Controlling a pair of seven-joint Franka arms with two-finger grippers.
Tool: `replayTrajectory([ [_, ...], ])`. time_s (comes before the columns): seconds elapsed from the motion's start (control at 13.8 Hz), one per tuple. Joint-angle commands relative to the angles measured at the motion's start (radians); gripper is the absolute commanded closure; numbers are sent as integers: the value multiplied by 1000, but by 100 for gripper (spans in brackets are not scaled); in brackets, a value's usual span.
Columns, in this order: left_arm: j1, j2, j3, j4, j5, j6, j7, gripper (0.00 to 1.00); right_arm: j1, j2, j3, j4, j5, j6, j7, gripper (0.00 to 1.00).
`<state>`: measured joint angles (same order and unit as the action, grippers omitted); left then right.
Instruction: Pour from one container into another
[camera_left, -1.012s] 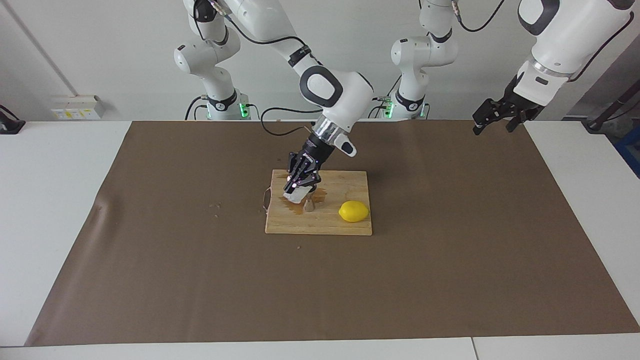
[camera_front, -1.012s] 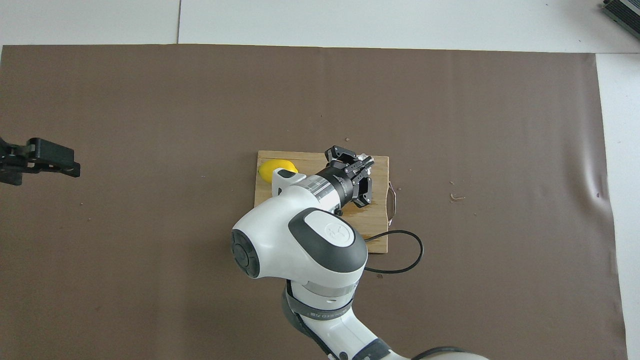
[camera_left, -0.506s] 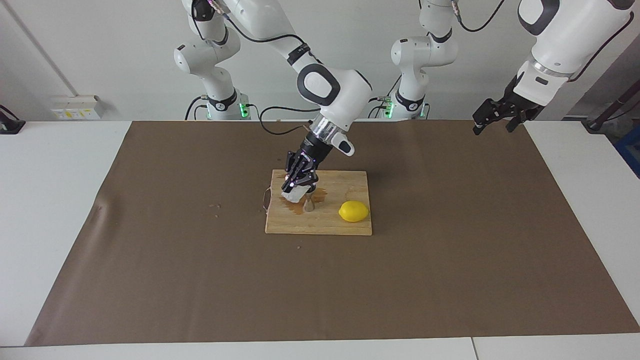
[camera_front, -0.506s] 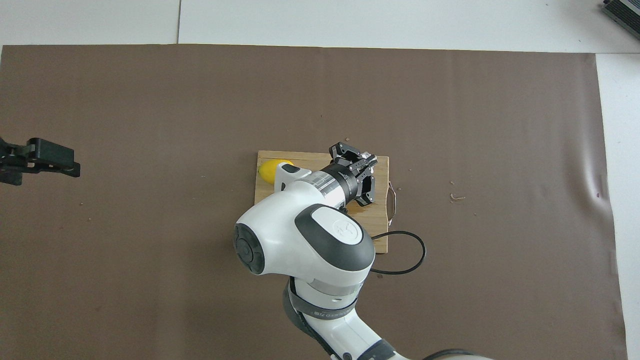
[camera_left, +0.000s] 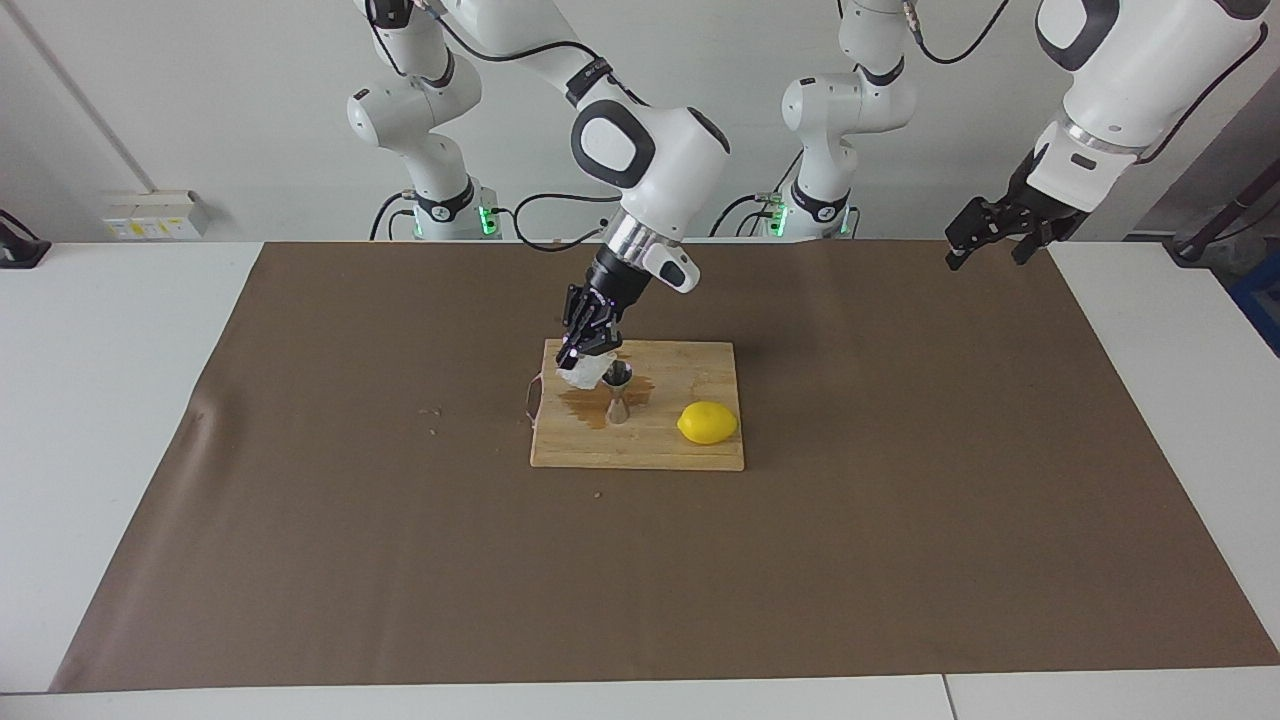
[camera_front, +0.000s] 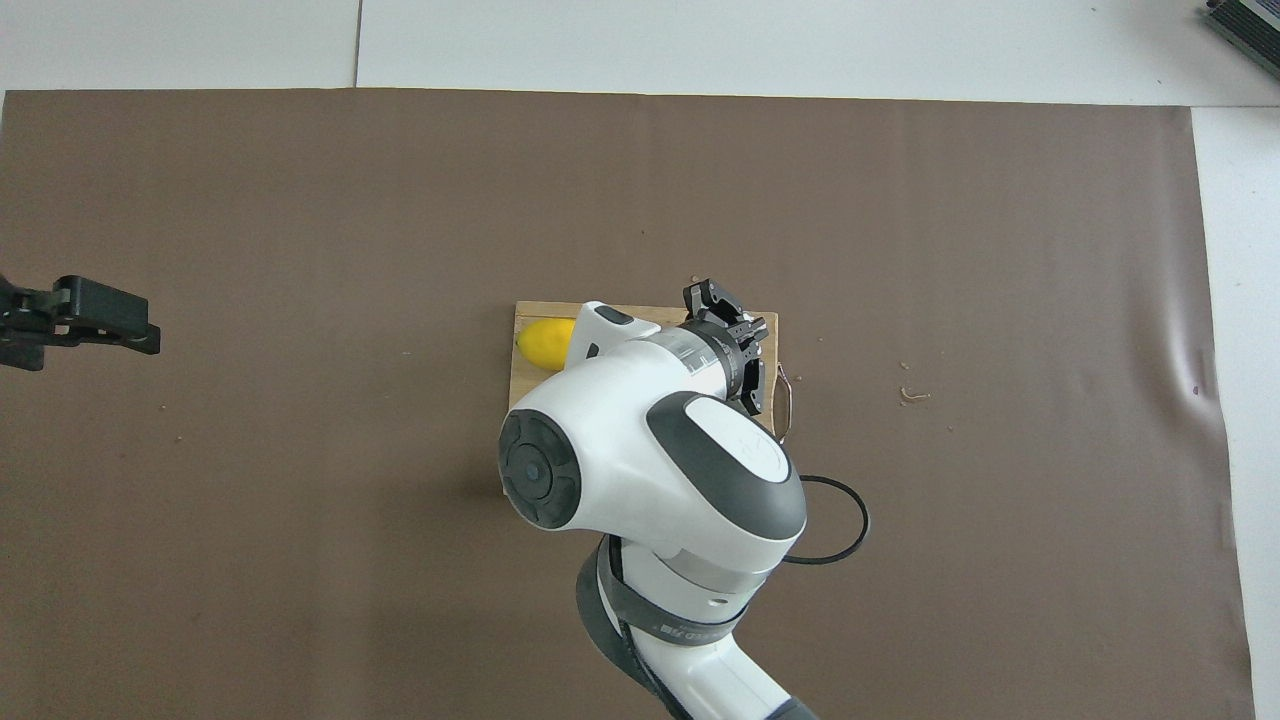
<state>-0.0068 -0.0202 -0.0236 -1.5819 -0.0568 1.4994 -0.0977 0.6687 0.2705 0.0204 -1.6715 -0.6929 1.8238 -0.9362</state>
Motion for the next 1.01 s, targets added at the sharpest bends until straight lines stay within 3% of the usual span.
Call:
replayTrajectory([
  [0.0,8,-7,-3,-7,-12,-8,3,0,-41,-17,12,-2,99,15,7,100],
  [0.58,8,-9,-3,-7,-12,-8,3,0,-224,-39,12,-36,343,22,-104,100],
  [0.94,8,-9,-3,-7,-12,-8,3,0,-400,-60,12,-184,530,212,-364,100],
])
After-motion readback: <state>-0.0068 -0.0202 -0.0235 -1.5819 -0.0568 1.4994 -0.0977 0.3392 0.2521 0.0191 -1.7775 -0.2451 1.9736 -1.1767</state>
